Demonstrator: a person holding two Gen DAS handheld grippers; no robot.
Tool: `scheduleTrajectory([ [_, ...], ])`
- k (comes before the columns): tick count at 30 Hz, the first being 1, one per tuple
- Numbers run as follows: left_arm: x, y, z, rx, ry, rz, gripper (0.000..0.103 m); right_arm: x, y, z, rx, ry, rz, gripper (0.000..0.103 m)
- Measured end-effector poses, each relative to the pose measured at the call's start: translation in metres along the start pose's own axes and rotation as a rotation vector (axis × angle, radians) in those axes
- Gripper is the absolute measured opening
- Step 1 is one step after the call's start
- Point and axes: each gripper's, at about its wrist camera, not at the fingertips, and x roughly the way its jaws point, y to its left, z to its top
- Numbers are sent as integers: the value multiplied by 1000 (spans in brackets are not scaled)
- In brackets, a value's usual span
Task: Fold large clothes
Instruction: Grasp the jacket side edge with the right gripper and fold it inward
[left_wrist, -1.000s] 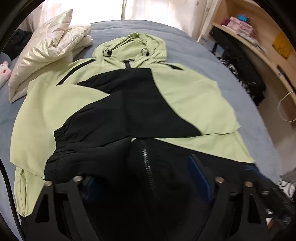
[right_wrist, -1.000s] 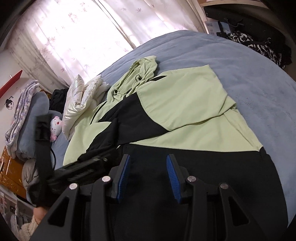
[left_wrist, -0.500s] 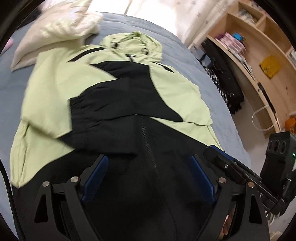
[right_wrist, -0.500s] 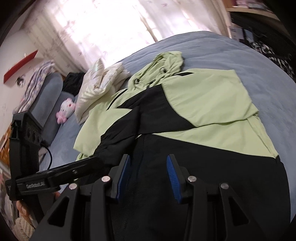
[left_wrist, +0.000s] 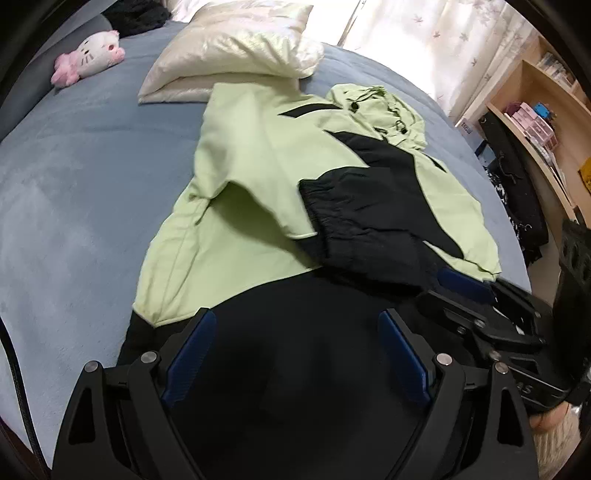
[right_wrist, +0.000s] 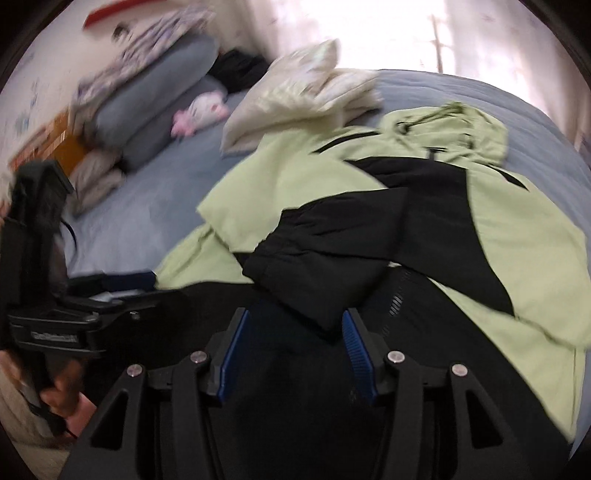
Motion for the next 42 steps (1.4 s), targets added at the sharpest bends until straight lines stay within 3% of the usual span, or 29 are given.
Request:
scheduleTrajectory([
  [7,6,24,-3,-54,18,-10,88,39,17,10,-202,110,-68,52],
  [13,10,29,-5,-76,27,-20,88,66,22,15,-336,175,-212,51],
  [16,11,30,-6,-83,32,-27,88,69,27,20,-374,188,-240,7],
  [18,10,29,-7,-82,30,-29,88,62,32,28,-408,158,-281,5],
  [21,11,25,-7,-78,23,-32,88,32,38,47,-413,27,-310,4],
  [25,10,21,-8,-74,21,-36,88,-39,18,79,-251,-270,-332,4],
  [26,10,21,-8,-75,21,-38,88,-69,-13,82,-75,-384,-345,4],
  [27,10,20,-9,-73,21,-39,88,-69,-13,82,-75,-384,-345,5],
  [28,11,20,-9,-71,21,-39,88,-76,-32,81,20,-408,-344,5],
  [30,12,19,-8,-64,25,-37,88,-75,-75,65,219,-381,-382,11],
  [32,13,16,-6,-49,29,-32,88,-48,-123,41,389,-200,-384,36],
  [34,11,15,-2,-32,26,-22,88,-27,-155,13,505,-55,-320,39],
  [35,11,15,2,-27,23,-17,88,-23,-166,1,548,-26,-277,39],
  [39,15,20,34,-15,10,12,88,-29,-194,-20,637,-32,-192,48],
  [42,26,28,66,-19,-3,35,88,-35,-210,-13,665,-79,-155,65],
])
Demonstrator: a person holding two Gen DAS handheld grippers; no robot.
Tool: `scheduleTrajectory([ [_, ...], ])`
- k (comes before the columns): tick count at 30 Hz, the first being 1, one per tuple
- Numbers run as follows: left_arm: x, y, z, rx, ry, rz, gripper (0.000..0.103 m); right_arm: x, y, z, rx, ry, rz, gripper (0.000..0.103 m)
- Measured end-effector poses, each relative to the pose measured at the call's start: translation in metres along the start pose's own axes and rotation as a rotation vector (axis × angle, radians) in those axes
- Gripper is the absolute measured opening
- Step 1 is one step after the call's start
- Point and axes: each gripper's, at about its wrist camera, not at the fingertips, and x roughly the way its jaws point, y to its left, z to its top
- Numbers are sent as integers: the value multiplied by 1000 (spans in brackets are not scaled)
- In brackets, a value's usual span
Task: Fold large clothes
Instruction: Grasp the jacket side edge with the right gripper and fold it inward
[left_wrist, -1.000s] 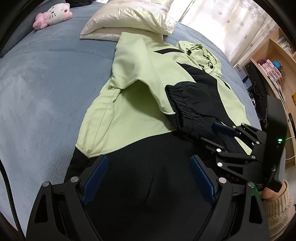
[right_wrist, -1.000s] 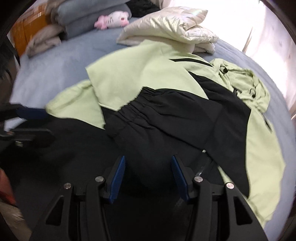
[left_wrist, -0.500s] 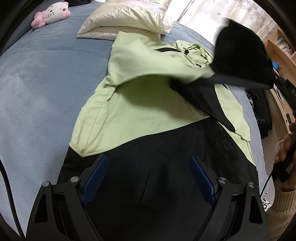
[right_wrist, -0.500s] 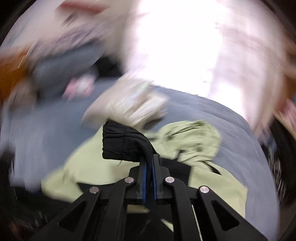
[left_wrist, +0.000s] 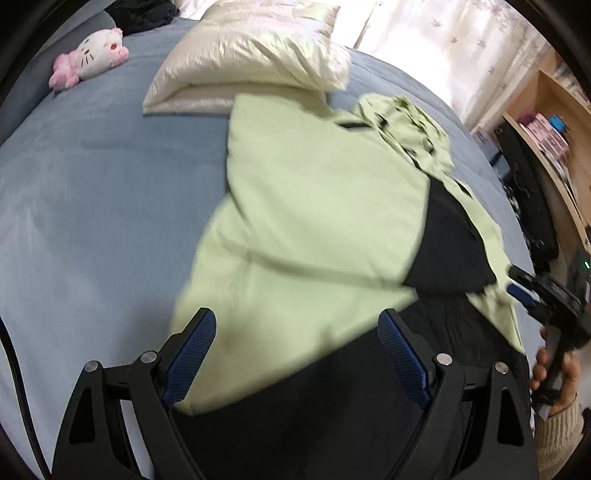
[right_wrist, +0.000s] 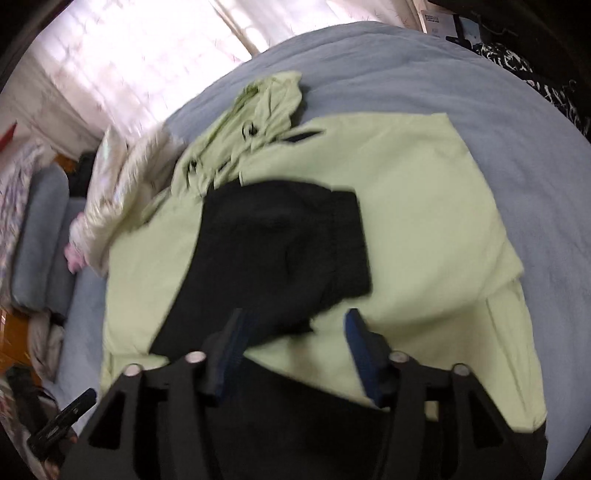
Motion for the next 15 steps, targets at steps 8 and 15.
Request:
scheduleTrajectory([
  [8,70,49,89,-114,49,42,88,42,-5,51,-30,-4,17,69],
  [15,110,68,129,-142,52,59,88,82,-32,77,7,15,25,69],
])
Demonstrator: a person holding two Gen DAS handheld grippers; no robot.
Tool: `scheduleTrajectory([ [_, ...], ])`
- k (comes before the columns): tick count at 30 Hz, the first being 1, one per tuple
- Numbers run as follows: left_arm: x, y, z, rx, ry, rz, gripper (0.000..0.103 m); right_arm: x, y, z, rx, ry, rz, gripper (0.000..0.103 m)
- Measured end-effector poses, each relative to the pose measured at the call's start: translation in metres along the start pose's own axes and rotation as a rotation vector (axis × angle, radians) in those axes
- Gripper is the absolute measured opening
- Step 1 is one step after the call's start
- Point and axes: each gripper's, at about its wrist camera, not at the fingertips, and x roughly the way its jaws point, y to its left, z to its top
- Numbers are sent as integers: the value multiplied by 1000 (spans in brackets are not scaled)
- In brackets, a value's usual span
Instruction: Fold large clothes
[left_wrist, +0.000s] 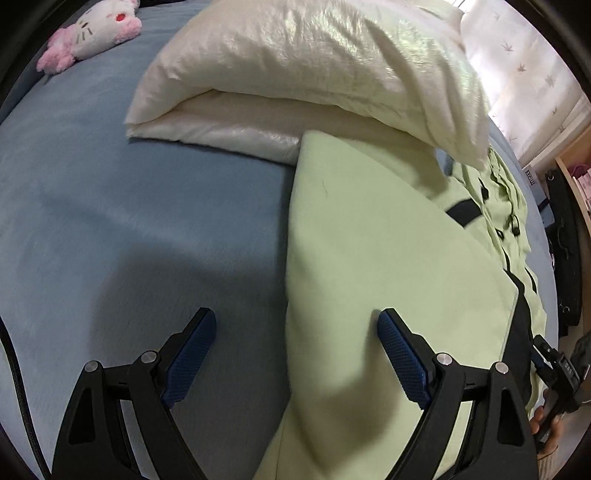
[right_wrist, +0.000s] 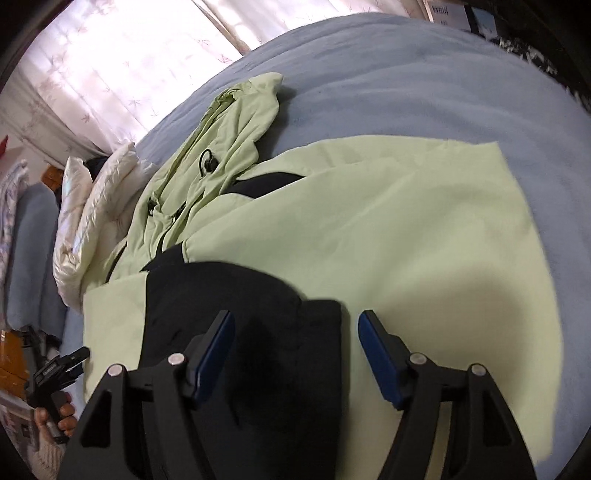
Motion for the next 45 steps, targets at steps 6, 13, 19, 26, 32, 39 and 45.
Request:
scheduleTrajectory([
  [6,10,-19,6,56,-43,11,22,6,2,3,-35,-12,32,50],
  [13,-34,-33,-7,71,-315,141,2,-8,27,-4,-185,-103,6,28],
  [19,-38,-47,-13,114,-484,311,0,-18,53,6,-242,-267,-48,28],
  [26,-27,-14,-9,50,-452,379,0,27,42,16,-187,-131,-174,37],
  [32,-71,-30,-22,95,-449,268,20,-16,64,4,-217,-223,-225,38],
  [39,-63,-105,-68,176,-259,44,26,-29,119,-33,-245,-225,-113,42],
  [45,-6,-140,-107,202,-177,100,26,10,166,-68,-386,-113,-53,42],
])
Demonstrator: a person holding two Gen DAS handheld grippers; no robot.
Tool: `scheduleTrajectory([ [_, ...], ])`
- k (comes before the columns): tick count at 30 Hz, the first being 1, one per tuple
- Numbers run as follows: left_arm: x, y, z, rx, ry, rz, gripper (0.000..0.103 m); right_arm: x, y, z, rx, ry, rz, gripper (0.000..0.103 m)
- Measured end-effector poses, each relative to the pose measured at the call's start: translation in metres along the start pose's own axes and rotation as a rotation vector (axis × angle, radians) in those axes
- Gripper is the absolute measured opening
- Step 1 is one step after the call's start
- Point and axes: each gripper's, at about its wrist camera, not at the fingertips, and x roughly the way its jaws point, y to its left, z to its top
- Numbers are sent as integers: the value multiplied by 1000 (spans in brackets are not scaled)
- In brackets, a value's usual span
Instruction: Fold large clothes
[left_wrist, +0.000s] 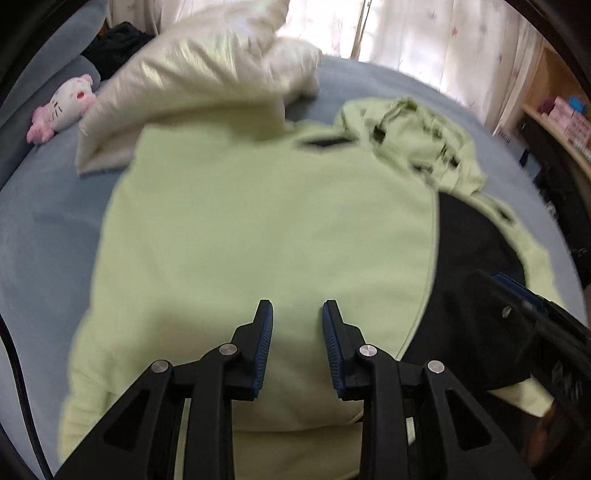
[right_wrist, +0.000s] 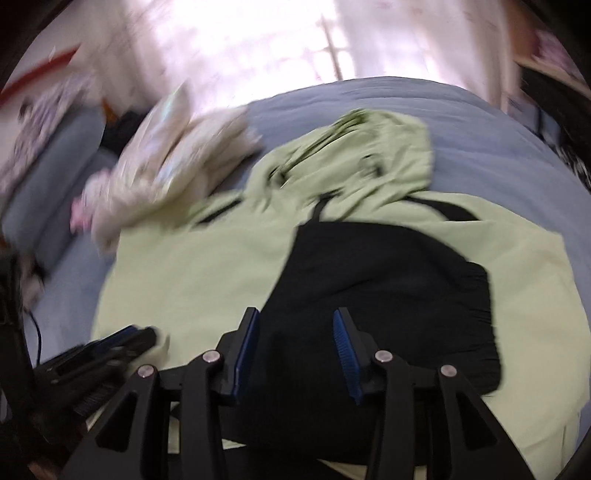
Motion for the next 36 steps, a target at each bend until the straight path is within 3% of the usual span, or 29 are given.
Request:
scheduleTrajectory([
  [3,4,-1,-6,23,-54,54,26,21,8,-12,-42,66,17,42],
  [6,10,17,2,16,-51,119,26,31,-10,-16,-58,64,-55,39],
  [9,13,42,9,-9,-54,138,26,21,-56,-8,-5,26,-212,39],
  [10,15,49,14,-15,-55,137,26,19,-74,-6,24,30,-278,36],
  [11,15,55,15,-23,-56,133,26,16,-93,-6,64,29,-243,23],
  [13,14,60,15,-28,-56,139,26,8,-115,-7,125,38,-185,10],
  [14,13,60,15,-28,-56,146,26,5,-117,-6,121,46,-198,11],
  [16,16,57,18,-19,-49,161,26,-6,-116,-6,100,37,-312,17],
  [22,5,54,17,-14,-9,163,29,-24,-121,-13,172,31,-217,17],
  [24,-4,55,15,-21,-6,152,36,-35,-115,-17,166,18,-205,17],
  [27,-20,56,11,-18,-23,156,44,-48,-106,-19,168,4,-172,17],
  [36,-74,48,-3,7,-70,146,46,-92,-82,-23,154,-59,-120,17],
])
